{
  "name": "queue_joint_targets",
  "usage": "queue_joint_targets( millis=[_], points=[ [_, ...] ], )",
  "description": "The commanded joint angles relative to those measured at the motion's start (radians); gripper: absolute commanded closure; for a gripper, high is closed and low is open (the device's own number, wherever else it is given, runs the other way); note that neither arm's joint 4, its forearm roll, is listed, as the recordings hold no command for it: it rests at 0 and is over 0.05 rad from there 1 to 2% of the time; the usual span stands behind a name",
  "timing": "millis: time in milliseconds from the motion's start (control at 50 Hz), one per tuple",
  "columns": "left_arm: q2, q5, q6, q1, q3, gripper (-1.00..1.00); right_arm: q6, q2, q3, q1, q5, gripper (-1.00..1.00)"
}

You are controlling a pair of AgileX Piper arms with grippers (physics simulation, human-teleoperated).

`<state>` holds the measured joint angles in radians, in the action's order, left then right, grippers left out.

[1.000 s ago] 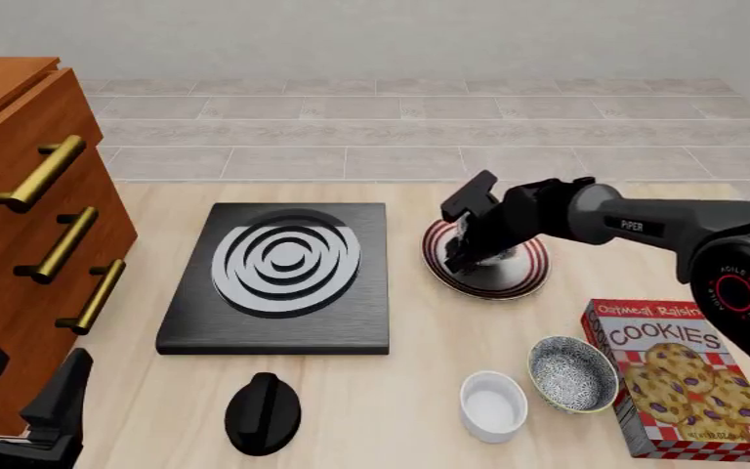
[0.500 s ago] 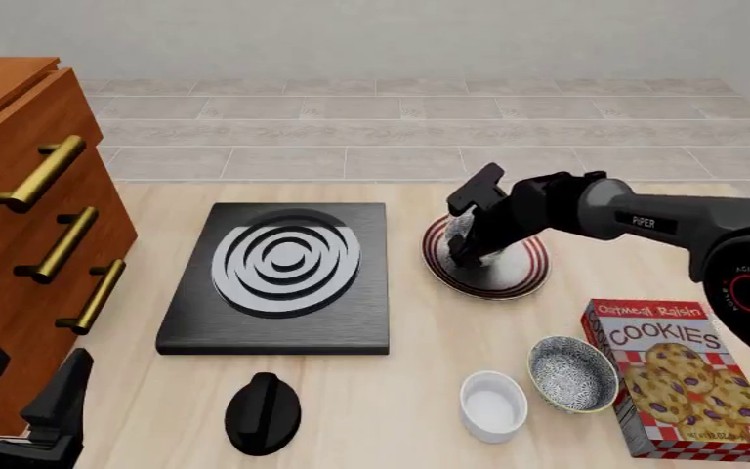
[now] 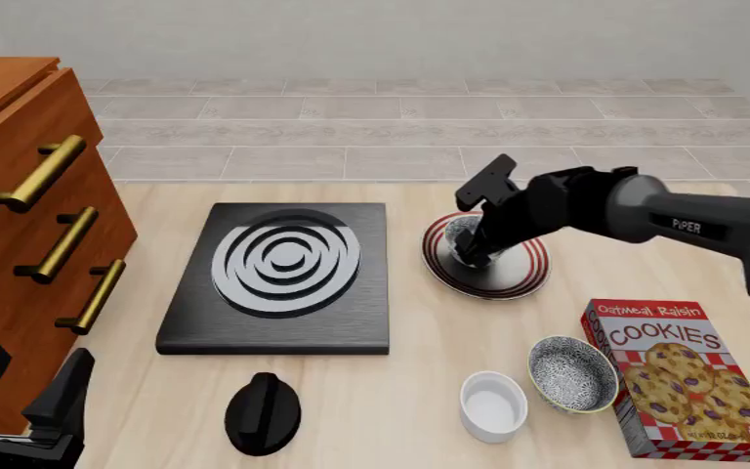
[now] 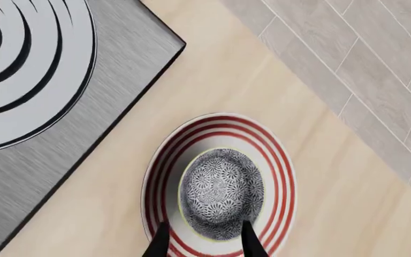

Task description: Pick the akita bowl from table center and place it on the plate.

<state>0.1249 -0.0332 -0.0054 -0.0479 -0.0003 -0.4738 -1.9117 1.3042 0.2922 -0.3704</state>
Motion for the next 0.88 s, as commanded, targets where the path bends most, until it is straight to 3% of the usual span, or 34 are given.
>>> queue_joint_targets(
  millis=[20, 240, 340, 400, 880],
  points=[
    [0.004, -0.002, 0.002, 0.001, 0.0, -1.0, 0.007, 0.077, -0.072, 0.017, 0.02, -1.0],
    [0.01, -0.007, 0.004, 0.0, 0.0, -1.0, 0.042, 0.21, -0.203, 0.041, 0.089, -1.0],
    [0.009, -0.004, 0.006, 0.001, 0.0, -1.0, 0.109, 0.299, -0.277, 0.082, 0.124, -1.0],
    [0.012, -0.005, 0.008, 0.0, 0.0, -1.0, 0.098, 0.337, -0.309, 0.086, 0.139, -1.0],
    [0.004, 0.006, 0.019, 0.002, -0.001, -1.0, 0.229, 0.757, -0.64, 0.153, 0.323, -1.0]
  ],
)
